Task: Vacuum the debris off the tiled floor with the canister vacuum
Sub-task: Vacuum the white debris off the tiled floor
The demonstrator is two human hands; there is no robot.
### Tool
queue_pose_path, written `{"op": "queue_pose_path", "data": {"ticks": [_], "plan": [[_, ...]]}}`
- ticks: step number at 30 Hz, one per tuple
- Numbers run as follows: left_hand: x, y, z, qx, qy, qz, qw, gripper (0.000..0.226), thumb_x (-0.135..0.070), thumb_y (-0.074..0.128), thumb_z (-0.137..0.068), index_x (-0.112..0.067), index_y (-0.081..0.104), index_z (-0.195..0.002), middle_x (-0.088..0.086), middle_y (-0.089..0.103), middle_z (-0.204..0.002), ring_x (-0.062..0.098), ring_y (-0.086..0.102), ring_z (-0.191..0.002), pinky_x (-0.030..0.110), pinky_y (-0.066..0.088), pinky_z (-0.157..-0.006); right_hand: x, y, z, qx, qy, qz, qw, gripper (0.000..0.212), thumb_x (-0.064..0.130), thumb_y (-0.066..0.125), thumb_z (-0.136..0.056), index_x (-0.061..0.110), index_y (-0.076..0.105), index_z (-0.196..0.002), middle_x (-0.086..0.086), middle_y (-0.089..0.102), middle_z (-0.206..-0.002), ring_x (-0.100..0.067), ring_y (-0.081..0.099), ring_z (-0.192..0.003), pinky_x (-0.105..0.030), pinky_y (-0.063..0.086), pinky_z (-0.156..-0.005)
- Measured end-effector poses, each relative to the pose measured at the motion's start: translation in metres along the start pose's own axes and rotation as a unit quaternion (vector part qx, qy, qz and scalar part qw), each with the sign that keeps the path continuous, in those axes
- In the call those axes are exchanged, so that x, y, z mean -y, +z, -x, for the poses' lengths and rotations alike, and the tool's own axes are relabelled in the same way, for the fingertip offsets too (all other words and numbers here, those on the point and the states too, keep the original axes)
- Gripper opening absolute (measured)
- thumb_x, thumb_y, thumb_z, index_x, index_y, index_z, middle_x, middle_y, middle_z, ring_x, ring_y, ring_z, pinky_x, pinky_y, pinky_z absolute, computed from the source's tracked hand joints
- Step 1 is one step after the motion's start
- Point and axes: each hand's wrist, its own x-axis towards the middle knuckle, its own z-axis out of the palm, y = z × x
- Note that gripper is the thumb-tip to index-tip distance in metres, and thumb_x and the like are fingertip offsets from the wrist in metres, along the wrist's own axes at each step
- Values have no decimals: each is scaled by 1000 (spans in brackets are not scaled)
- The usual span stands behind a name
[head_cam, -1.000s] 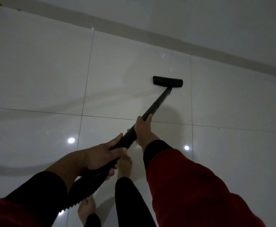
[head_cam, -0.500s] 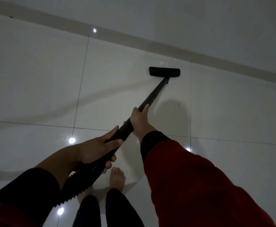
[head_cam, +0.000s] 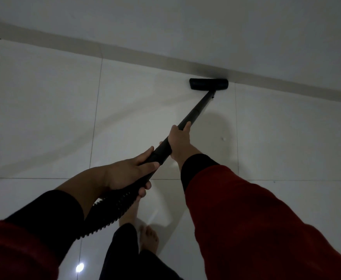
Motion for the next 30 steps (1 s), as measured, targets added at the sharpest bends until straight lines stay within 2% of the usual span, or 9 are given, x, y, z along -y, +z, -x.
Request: {"op": "queue_pose_path", "data": {"ticks": [2,4,7,10,15,19,22,27,30], "plan": [[-1,6,-2,15,-3,8,1000,65,-34,45,-97,-53,5,-145,9,52,-72,13,52,-47,26,49,-48,-4,-6,0,4,-32,30,999,61,21,38,-98,36,10,-150,-14,46,-131,-29,55,-104,-52,49,-96],[3,15,-2,29,-9,16,999,64,-33,45,-97,-54,6,-144,8,52,-69,14,51,-48,26,49,-47,-9,-18,2,-8,-32,53,998,59,18,39,-97,32,15,-149,-9,32,-151,-30,55,-108,-49,49,-97],[17,28,4,42,-18,17,999,64,-33,46,-97,-54,7,-144,8,52,-68,13,51,-48,26,48,-48,-25,-36,12,-38,-5,35,999,66,21,36,-98,41,2,-151,-13,47,-128,-25,56,-91,-37,48,-84],[38,41,16,54,-25,1,998,65,-33,46,-96,-52,7,-145,8,53,-71,13,52,-48,28,48,-49,-51,-53,25,-47,13,37,998,66,21,35,-99,42,-1,-151,-17,50,-131,-22,51,-78,-35,41,-75],[75,70,44,64,-26,-8,998,66,-31,45,-97,-49,5,-146,9,55,-69,12,54,-46,26,49,-46,-102,-73,53,-38,-24,60,997,59,24,35,-99,32,8,-151,-14,38,-147,-34,51,-120,-39,41,-93],[105,85,66,66,-43,7,997,65,-31,46,-97,-50,8,-145,8,53,-68,12,53,-46,27,48,-46,-129,-80,79,-52,57,29,997,66,29,35,-98,49,-3,-149,-14,51,-128,-30,56,-97,-42,49,-84],[126,87,78,72,-50,4,996,67,-31,48,-96,-50,7,-146,9,52,-70,13,53,-47,27,48,-47,-156,-80,89,-65,64,22,996,65,30,35,-99,48,-2,-149,-15,49,-131,-30,55,-95,-42,49,-83],[162,77,94,75,-51,-47,995,65,-33,47,-97,-51,7,-145,9,51,-73,11,54,-47,26,49,-48,-204,-65,106,-60,1,29,998,59,27,37,-99,32,9,-151,-15,37,-148,-37,48,-126,-48,42,-103],[184,73,104,80,-46,-64,994,66,-33,47,-97,-49,6,-146,8,52,-71,10,54,-45,26,49,-46,-224,-57,126,-60,-15,-4,998,57,28,38,-98,32,12,-149,-15,38,-147,-33,52,-119,-51,42,-104]]}}
